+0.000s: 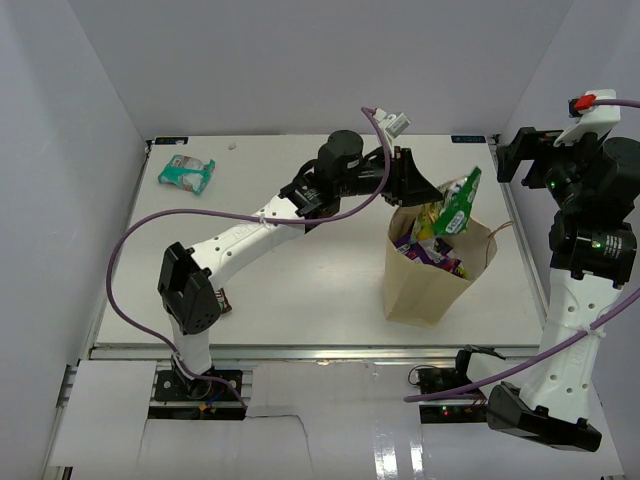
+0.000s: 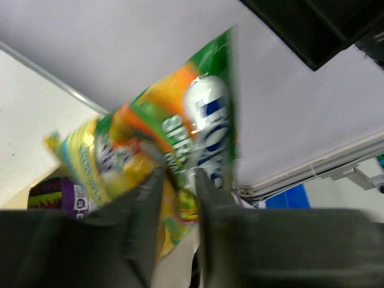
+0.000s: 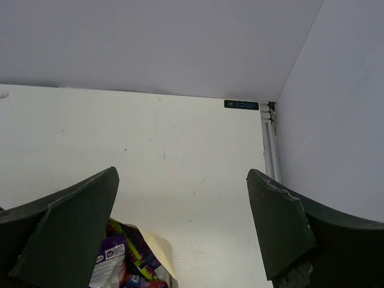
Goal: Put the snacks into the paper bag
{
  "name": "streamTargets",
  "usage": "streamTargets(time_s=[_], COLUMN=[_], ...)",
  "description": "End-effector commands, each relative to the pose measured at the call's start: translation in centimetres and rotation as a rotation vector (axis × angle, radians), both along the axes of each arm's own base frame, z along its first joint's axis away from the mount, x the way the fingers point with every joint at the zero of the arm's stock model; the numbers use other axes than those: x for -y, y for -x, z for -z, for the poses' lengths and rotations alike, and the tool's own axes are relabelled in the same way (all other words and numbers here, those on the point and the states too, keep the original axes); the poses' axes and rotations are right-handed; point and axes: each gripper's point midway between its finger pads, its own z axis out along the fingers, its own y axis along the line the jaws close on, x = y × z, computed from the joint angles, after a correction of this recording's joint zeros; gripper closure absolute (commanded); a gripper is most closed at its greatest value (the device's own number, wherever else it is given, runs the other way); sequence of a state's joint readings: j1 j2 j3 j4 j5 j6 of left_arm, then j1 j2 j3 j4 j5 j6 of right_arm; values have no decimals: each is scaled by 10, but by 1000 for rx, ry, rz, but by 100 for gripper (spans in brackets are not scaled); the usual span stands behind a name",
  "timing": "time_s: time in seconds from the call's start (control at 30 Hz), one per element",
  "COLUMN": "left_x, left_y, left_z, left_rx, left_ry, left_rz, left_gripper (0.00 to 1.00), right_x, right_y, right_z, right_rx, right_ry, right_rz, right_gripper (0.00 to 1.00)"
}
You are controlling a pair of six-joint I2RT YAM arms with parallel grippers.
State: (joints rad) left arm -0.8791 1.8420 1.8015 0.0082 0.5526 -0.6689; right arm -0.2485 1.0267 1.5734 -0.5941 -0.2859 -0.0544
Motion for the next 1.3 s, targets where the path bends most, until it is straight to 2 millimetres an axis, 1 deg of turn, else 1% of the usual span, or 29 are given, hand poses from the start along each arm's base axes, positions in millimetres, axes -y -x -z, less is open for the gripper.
streamTargets(time_s=[0.0, 0.03, 0.1, 0.2, 0.27, 0.3, 0.33, 0.37, 0.4, 0.43, 0.47, 0.5, 0.53, 0.57, 0.6, 0.63, 0.67, 0.7, 0.73, 0.77, 0.8, 0.83, 0.93, 0.97, 1.03, 1.07, 1.17, 1.23, 1.27], left_x=[-12, -11, -13, -17, -27, -33, -42, -64, -80, -119, -144, -172, -218, -258, -287, -327, -349, -374, -402, -413, -422, -436, -447, -449, -446, -448, -451, -450, -451], left_y=[15, 17, 14, 16, 19, 14, 10, 13, 6, -10, -20, -25, -44, -37, -29, -34, -28, -10, -10, 1, 5, 6, 17, 19, 17, 16, 18, 18, 19], left_z=[-59, -55, -61, -82, -105, -106, -111, -128, -124, -105, -87, -53, -27, 17, 54, 80, 103, 144, 162, 197, 210, 224, 271, 280, 293, 304, 323, 330, 337], left_rx=[70, 59, 75, 117, 153, 180, 209, 243, 274, 236, 206, 118, 43, -47, -180, -258, -305, -366, -421, -483, -515, -566, -680, -709, -728, -751, -798, -816, -832], left_ry=[97, 75, 74, 97, 116, 86, 69, 71, 27, -62, -123, -221, -295, -374, -436, -472, -505, -577, -601, -672, -699, -720, -845, -865, -890, -930, -987, -1001, -1024], left_rz=[-11, -13, -35, -43, -62, -111, -159, -225, -304, -493, -607, -706, -898, -978, -1040, -1138, -1178, -1208, -1279, -1271, -1279, -1308, -1274, -1282, -1250, -1249, -1235, -1213, -1206], left_gripper=[55, 49, 39, 36, 36, 36, 36, 36, 36, 36, 36, 34, 30, 26, 26, 21, 18, 16, 15, 15, 15, 14, 16, 17, 22, 23, 28, 32, 35], right_x=[4, 3, 2, -1, -10, -17, -34, -42, -50, -61, -62, -61, -57, -53, -49, -49, -48, -49, -49, -49, -48, -48, -44, -44, -43, -43, -42, -42, -42], right_y=[3, 3, 2, 1, 3, 7, 12, 16, 20, 25, 25, 21, 17, 10, 6, 5, 3, 2, 0, -1, -2, -3, -5, -5, -4, -3, -2, 0, 0], right_z=[-22, -21, -20, -19, -17, -18, -13, -11, -10, -4, 0, 6, 11, 19, 22, 25, 28, 32, 34, 36, 37, 38, 41, 42, 43, 44, 47, 47, 49], right_rx=[77, 74, 71, 70, 71, 82, 80, 86, 101, 88, 73, 48, 30, 0, -20, -30, -38, -48, -52, -57, -58, -63, -68, -70, -67, -66, -71, -70, -75], right_ry=[5, 5, 4, 13, 56, 85, 110, 140, 190, 183, 178, 156, 144, 124, 103, 95, 89, 79, 69, 66, 66, 63, 73, 82, 93, 96, 93, 94, 91], right_rz=[26, 23, 18, -5, -74, -117, -226, -284, -343, -414, -427, -427, -404, -385, -358, -359, -359, -365, -367, -366, -364, -361, -347, -347, -342, -342, -336, -330, -327], right_gripper=[7, 7, 7, 7, 3, 2, 4, 5, 5, 5, 5, 5, 5, 5, 5, 5, 5, 5, 5, 5, 5, 5, 5, 5, 5, 5, 5, 5, 5])
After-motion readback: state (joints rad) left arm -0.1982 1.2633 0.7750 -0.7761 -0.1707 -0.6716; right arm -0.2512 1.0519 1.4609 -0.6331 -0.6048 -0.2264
